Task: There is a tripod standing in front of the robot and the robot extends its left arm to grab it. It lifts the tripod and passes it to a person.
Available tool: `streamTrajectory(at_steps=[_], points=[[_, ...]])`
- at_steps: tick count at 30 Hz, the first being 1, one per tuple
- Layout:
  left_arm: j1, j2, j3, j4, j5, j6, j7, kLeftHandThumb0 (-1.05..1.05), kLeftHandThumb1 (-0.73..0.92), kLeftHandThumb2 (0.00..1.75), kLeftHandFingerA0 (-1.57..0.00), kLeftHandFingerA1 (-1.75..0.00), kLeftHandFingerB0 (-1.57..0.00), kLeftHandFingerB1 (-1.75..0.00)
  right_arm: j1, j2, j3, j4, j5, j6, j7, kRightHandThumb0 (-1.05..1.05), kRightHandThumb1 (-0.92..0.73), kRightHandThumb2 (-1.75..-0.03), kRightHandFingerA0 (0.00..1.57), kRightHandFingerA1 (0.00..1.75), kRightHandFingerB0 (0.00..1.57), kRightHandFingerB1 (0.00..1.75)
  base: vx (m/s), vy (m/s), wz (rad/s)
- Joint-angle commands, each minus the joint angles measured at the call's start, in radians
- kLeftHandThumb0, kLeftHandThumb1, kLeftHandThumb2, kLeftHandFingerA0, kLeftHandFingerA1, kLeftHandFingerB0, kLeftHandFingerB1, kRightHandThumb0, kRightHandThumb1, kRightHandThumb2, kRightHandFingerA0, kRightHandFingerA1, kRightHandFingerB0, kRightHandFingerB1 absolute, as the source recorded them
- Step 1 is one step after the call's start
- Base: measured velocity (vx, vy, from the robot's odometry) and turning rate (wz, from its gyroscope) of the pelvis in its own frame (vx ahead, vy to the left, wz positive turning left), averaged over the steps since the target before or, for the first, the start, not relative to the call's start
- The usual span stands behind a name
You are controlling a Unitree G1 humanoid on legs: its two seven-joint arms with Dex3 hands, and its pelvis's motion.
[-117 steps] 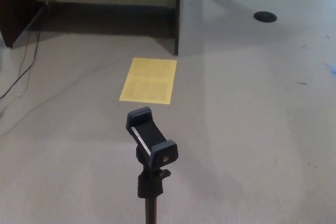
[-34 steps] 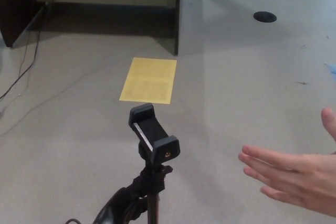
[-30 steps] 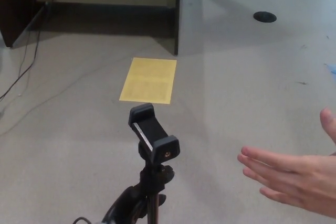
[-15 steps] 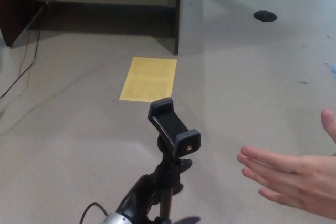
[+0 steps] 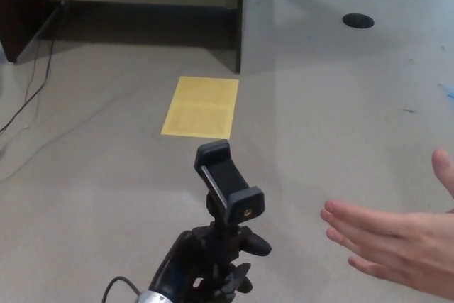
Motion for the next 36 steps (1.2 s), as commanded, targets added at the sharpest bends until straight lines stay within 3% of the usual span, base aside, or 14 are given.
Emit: streamTrajectory(at_steps=[1, 8, 17, 22, 26, 28, 36], points=[[-0.031, -0.003, 0.038, -0.062, -0.027, -0.019, 0.002, 0.05, 0.86, 0.71, -0.94, -1.20, -0.75, -0.98, 0.004, -0.013, 0.003, 0.010, -0.008, 0.017, 0.002, -0.38, -0.70, -0.61, 0.69, 0.42, 0.44, 0.34, 0.00, 0.000, 0.00], [-0.063, 0.008, 0.060, -0.174, -0.032, 0.018, -0.021, 0.07, 0.84, 0.71, -0.97, -1.13, -0.78, -0.93, -0.006, -0.018, 0.011, 0.026, -0.016, 0.015, 0.000, -0.38, -0.70, -0.61, 0.67, 0.42, 0.43, 0.34, 0.00, 0.000, 0.00], [-0.172, 0.017, 0.099, -0.292, -0.089, 0.068, -0.083, 0.08, 0.85, 0.69, -0.95, -1.18, -0.80, -0.98, -0.003, -0.023, 0.014, 0.026, -0.014, 0.009, -0.001, -0.38, -0.70, -0.61, 0.68, 0.42, 0.44, 0.35, 0.00, 0.000, 0.00], [-0.244, 0.027, 0.088, -0.338, -0.067, 0.070, -0.097, 0.07, 0.80, 0.70, -1.00, -1.07, -0.81, -0.96, 0.002, -0.031, 0.018, 0.019, -0.017, 0.015, 0.005, -0.38, -0.70, -0.61, 0.67, 0.42, 0.44, 0.34, 0.00, 0.000, 0.00], [-0.337, 0.007, 0.071, -0.345, -0.054, 0.120, -0.099, -0.05, 0.77, 0.71, -1.06, -1.05, -0.83, -0.99, -0.007, -0.031, 0.015, 0.018, -0.014, 0.014, 0.008, -0.38, -0.70, -0.61, 0.67, 0.42, 0.44, 0.34, 0.00, 0.000, 0.00], [-0.369, -0.005, 0.051, -0.343, -0.044, 0.124, -0.100, -0.08, 0.74, 0.72, -1.07, -1.04, -0.88, -0.93, -0.003, -0.030, 0.022, 0.021, -0.021, 0.014, 0.000, -0.39, -0.70, -0.61, 0.68, 0.42, 0.44, 0.35, 0.00, 0.000, 0.00], [-0.536, -0.080, -0.013, -0.314, -0.018, 0.164, -0.092, -0.12, 0.69, 0.76, -1.11, -1.04, -0.89, -0.93, -0.018, -0.026, 0.017, 0.020, -0.013, 0.020, 0.004, -0.39, -0.70, -0.61, 0.66, 0.42, 0.44, 0.35, 0.00, 0.000, 0.00]])
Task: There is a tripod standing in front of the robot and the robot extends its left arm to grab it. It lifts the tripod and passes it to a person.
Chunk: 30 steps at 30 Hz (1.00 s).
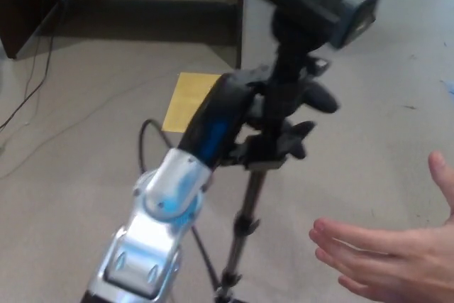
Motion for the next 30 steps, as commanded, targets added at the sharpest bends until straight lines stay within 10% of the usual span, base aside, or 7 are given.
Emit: streamTrajectory(at_steps=[1, 15, 30], points=[[-0.140, -0.032, -0.037, 0.006, 0.041, 0.011, 0.005, -0.13, 0.70, 0.76, -1.11, -1.03, -0.88, -0.94, -0.019, -0.013, -0.008, 0.004, -0.001, 0.019, 0.004, -0.39, -0.70, -0.61, 0.66, 0.42, 0.44, 0.35, 0.00, 0.000, 0.00], [-0.216, -0.244, -0.226, 0.044, 0.040, 0.070, 0.041, -0.05, 0.73, 0.68, -1.12, -1.03, -0.88, -0.90, -0.033, -0.022, -0.003, 0.015, -0.006, 0.001, 0.009, -0.40, -0.72, -0.61, 0.65, 0.41, 0.46, 0.35, 0.00, 0.000, 0.00], [-0.064, -0.183, -0.477, -0.282, 0.075, 0.074, 0.021, -0.17, 0.76, 0.69, -1.10, -1.12, -0.86, -0.94, -0.083, -0.018, 0.061, 0.036, -0.091, 0.005, -0.093, -0.44, -0.70, -0.62, 0.74, 0.43, 0.59, 0.40, 0.00, 0.000, 0.00]])
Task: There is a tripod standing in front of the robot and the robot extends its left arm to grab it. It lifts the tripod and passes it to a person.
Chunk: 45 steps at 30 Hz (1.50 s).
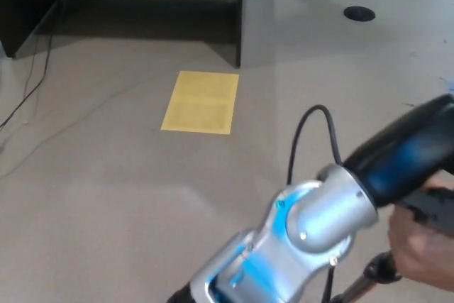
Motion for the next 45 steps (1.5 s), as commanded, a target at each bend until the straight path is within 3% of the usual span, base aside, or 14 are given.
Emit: streamTrajectory(at_steps=[1, 15, 16, 17, 26, 27, 29, 31, 32, 33, 34, 36, 37, 45], points=[[0.018, -0.046, -0.051, -0.110, 0.041, -0.034, 0.006, -0.17, 0.77, 0.68, -1.09, -1.15, -0.87, -0.93, -0.028, -0.029, 0.066, 0.028, -0.105, 0.010, -0.121, -0.47, -0.72, -0.63, 0.72, 0.42, 0.61, 0.39, 0.00, 0.000, 0.00], [0.052, -0.004, -0.065, -0.245, 0.104, 0.100, -0.003, -0.29, 0.76, 0.62, -1.01, -1.18, -0.92, -0.74, -0.059, -0.034, 0.110, 0.052, -0.125, 0.006, -0.156, -0.52, -0.76, -0.64, 0.63, 0.39, 0.59, 0.38, 0.00, 0.000, 0.00], [0.060, -0.004, -0.070, -0.243, 0.121, 0.089, 0.011, -0.62, 0.38, 0.78, 0.00, -0.21, 0.00, -0.17, -0.045, -0.090, 0.189, -0.021, -0.260, 0.002, -0.286, -0.46, -0.81, -0.66, 0.67, 0.43, 0.63, 0.39, 0.00, 0.000, 0.00], [0.074, -0.003, -0.077, -0.239, 0.145, 0.071, 0.033, -0.70, 0.42, 0.78, 0.00, -0.09, 0.00, -0.08, -0.009, -0.159, 0.262, -0.132, -0.391, -0.032, -0.435, -0.48, -0.75, -0.63, 0.71, 0.42, 0.69, 0.41, 0.00, 0.000, 0.00], [0.109, -0.001, -0.067, -0.280, 0.168, 0.114, 0.019, -0.60, 0.36, 0.78, 0.00, -0.18, 0.00, -0.24, 0.046, -0.151, 0.208, -0.179, -0.283, -0.060, -0.386, -0.48, -0.75, -0.63, 0.71, 0.42, 0.69, 0.41, 0.00, 0.000, 0.00], [0.113, 0.001, -0.065, -0.284, 0.170, 0.118, 0.015, -0.72, 0.42, 0.62, -0.05, -0.19, -0.05, -0.24, 0.047, -0.150, 0.209, -0.179, -0.284, -0.060, -0.388, -0.48, -0.75, -0.63, 0.71, 0.42, 0.69, 0.41, 0.00, 0.000, 0.00], [0.121, 0.013, -0.053, -0.300, 0.173, 0.137, 0.000, -0.66, 0.43, 0.78, -0.10, -0.15, -0.03, -0.25, 0.049, -0.147, 0.208, -0.180, -0.287, -0.059, -0.392, -0.48, -0.75, -0.63, 0.71, 0.42, 0.69, 0.41, 0.00, 0.000, 0.00], [0.137, 0.024, -0.042, -0.322, 0.174, 0.161, -0.010, -0.71, 0.46, 0.55, -0.10, -0.25, -0.10, -0.31, 0.054, -0.141, 0.210, -0.179, -0.291, -0.058, -0.397, -0.48, -0.75, -0.63, 0.71, 0.42, 0.69, 0.41, 0.00, 0.000, 0.00], [0.145, 0.030, -0.033, -0.335, 0.172, 0.177, -0.017, -0.73, 0.44, 0.80, 0.00, 0.00, 0.00, -0.06, 0.026, -0.126, 0.252, -0.135, -0.346, 0.022, -0.393, -0.55, -0.65, -1.02, 0.73, 0.68, 0.41, 0.51, 0.00, 0.000, 0.00], [0.155, 0.043, -0.024, -0.348, 0.176, 0.182, -0.021, -0.74, 0.44, 0.80, 0.00, 0.00, 0.00, -0.06, 0.002, -0.058, 0.188, -0.061, -0.215, 0.111, -0.216, -0.31, -0.71, -0.61, 0.60, 0.45, 0.46, 0.36, 0.00, 0.000, 0.00], [0.162, 0.060, 0.001, -0.356, 0.173, 0.178, -0.025, -0.73, 0.44, 0.80, 0.00, 0.00, 0.00, -0.06, 0.026, 0.002, 0.021, -0.042, 0.059, 0.050, 0.006, -0.36, -0.71, -0.61, 0.66, 0.41, 0.48, 0.36, 0.00, 0.000, 0.00], [0.173, 0.077, 0.041, -0.370, 0.152, 0.187, -0.037, -0.72, 0.43, 0.79, 0.00, 0.00, 0.00, -0.07, 0.016, -0.010, 0.043, -0.023, -0.010, 0.033, -0.034, -0.36, -0.71, -0.61, 0.67, 0.42, 0.48, 0.36, 0.00, 0.000, 0.00], [0.174, 0.084, 0.060, -0.374, 0.145, 0.192, -0.042, -0.71, 0.45, 0.55, 0.00, 0.00, 0.00, 0.00, 0.013, -0.008, 0.036, -0.017, -0.014, 0.032, -0.029, -0.38, -0.71, -0.62, 0.65, 0.41, 0.48, 0.36, 0.00, 0.000, 0.00], [0.277, 0.230, 0.425, -0.418, -0.053, 0.177, -0.118, -0.60, 0.40, 0.54, 0.00, 0.00, 0.00, 0.00, -0.021, -0.004, -0.018, 0.001, -0.026, 0.023, 0.014, -0.38, -0.70, -0.61, 0.69, 0.43, 0.48, 0.36, 0.00, 0.000, 0.00]])
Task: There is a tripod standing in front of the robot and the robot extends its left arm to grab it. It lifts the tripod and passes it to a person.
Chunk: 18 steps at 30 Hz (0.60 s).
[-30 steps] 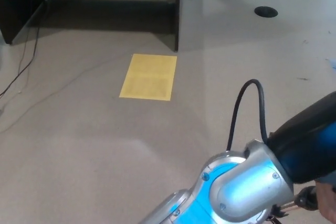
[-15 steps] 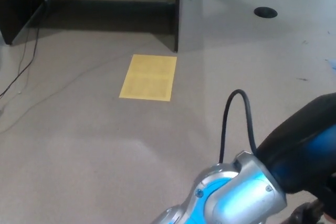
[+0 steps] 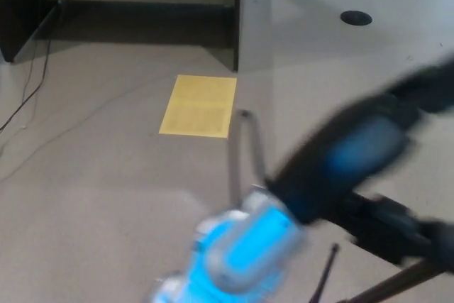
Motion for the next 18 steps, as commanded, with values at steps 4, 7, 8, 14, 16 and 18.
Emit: streamTrajectory(at_steps=[4, 7, 8, 14, 16, 18], points=[[0.174, 0.179, 0.403, -0.081, -0.246, 0.041, -0.128, -0.64, 0.43, 0.54, 0.00, 0.00, 0.00, 0.00, -0.031, 0.010, -0.078, 0.033, 0.115, 0.023, 0.175, -0.39, -0.69, -0.61, 0.69, 0.43, 0.48, 0.36, 0.00, 0.000, 0.00], [0.251, 0.235, 0.492, -0.084, -0.274, -0.001, -0.151, -0.67, 0.43, 0.54, 0.00, 0.00, 0.00, 0.00, -0.023, 0.011, -0.083, 0.032, 0.112, 0.017, 0.176, -0.39, -0.69, -0.60, 0.69, 0.44, 0.49, 0.36, 0.00, 0.000, 0.00], [0.278, 0.250, 0.521, -0.082, -0.286, -0.010, -0.158, -0.66, 0.42, 0.54, 0.00, 0.00, 0.00, 0.00, -0.022, 0.011, -0.084, 0.033, 0.110, 0.016, 0.174, -0.38, -0.69, -0.60, 0.69, 0.43, 0.49, 0.36, 0.00, 0.000, 0.00], [0.468, 0.326, 0.686, 0.047, -0.323, -0.148, -0.187, -0.65, 0.40, 0.75, 0.00, -0.12, 0.00, 0.00, -0.037, 0.009, -0.094, 0.036, 0.108, 0.032, 0.187, -0.38, -0.69, -0.61, 0.68, 0.43, 0.49, 0.36, 0.00, 0.000, 0.00], [0.552, 0.335, 0.710, 0.108, -0.313, -0.202, -0.185, -0.66, 0.41, 0.75, 0.00, -0.13, 0.00, 0.00, -0.029, 0.013, -0.099, 0.033, 0.110, 0.031, 0.191, -0.37, -0.69, -0.61, 0.68, 0.43, 0.49, 0.36, 0.00, 0.000, 0.00], [0.619, 0.338, 0.725, 0.166, -0.300, -0.250, -0.179, -0.66, 0.40, 0.75, 0.00, -0.13, 0.00, 0.00, -0.023, 0.017, -0.103, 0.031, 0.116, 0.030, 0.199, -0.38, -0.69, -0.61, 0.68, 0.43, 0.48, 0.36, 0.00, 0.000, 0.00]])
